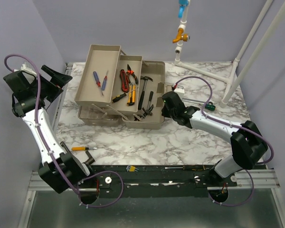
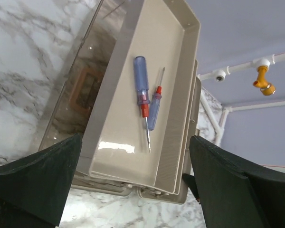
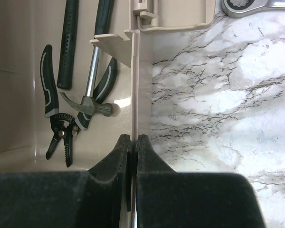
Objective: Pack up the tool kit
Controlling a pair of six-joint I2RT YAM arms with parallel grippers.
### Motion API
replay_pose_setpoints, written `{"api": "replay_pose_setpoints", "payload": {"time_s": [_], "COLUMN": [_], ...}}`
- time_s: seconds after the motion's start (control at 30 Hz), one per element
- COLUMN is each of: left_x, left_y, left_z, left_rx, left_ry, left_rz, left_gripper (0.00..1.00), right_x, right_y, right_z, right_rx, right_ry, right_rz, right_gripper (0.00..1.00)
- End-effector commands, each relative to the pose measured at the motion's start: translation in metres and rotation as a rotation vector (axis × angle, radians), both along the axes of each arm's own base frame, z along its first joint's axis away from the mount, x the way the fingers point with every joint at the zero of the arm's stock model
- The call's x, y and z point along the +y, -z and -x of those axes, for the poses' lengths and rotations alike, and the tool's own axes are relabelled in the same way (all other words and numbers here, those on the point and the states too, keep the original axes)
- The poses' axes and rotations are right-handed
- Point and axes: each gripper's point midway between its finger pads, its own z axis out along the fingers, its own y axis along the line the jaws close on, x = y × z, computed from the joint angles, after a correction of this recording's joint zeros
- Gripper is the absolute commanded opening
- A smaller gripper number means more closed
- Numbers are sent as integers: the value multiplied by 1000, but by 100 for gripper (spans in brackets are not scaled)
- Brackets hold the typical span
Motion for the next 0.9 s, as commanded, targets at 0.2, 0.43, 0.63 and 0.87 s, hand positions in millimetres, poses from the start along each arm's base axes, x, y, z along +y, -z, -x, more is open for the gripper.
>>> {"api": "replay_pose_setpoints", "payload": {"time_s": [0.2,0.43,0.63,0.87], "left_x": [22,36,55,52], "left_y": [62,97,143,200], "left_z": [-39,-64,-75,-76], "left_rx": [119,193,308,419], "left_ry": [60,88,36,104], "left_rz": [249,397,369,198], "left_gripper": [98,94,88,72], "right_x": [5,13,20,24], "right_y": [6,9,16,24], "right_z": [4,4,3,5], "right_rx": [9,4,18,32], "right_ry": [-52,-85,-108,-128], "right_rz": [-22,-52,-60,-67], "right_gripper": [1,1,1,1]}}
